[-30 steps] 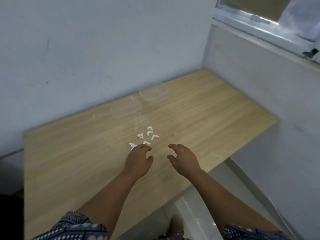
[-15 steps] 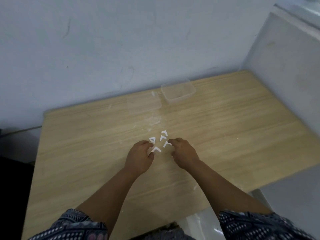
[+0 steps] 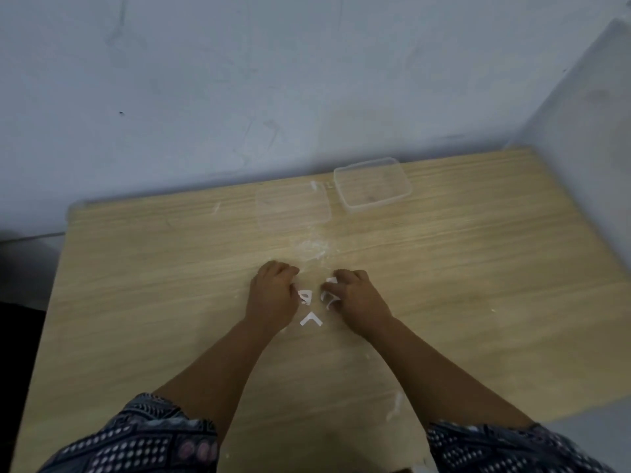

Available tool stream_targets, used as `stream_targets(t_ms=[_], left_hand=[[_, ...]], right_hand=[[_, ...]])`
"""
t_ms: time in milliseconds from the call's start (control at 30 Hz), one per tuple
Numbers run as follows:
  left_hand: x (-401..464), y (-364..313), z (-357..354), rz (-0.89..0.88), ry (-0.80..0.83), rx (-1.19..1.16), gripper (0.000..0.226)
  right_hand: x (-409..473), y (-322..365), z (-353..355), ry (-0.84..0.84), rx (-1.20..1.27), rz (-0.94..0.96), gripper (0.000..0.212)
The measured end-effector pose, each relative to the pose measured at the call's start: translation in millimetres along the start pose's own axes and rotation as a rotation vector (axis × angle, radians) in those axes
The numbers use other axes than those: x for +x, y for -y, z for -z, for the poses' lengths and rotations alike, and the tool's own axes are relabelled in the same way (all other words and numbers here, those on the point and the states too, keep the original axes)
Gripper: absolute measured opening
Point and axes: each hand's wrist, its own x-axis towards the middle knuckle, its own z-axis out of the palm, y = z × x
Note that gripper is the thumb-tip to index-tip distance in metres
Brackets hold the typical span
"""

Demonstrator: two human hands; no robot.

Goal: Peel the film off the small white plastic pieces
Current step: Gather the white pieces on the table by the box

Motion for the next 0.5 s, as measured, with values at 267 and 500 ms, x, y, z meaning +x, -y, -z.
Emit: stream_targets(t_ms=[267,500], left_hand=[[18.4,-5.4,-9.9,0.058,-0.021,0.033,0.041],[38.6,-16.1,-16.2,0.032,-0.008,-0.05,0.039]], right_hand=[[6.7,-11.8,-12.1,-0.178,-0.031,0.201,0.009],[5.3,-21.0,-25.4,-0.256,-0.111,0.199,0.014]])
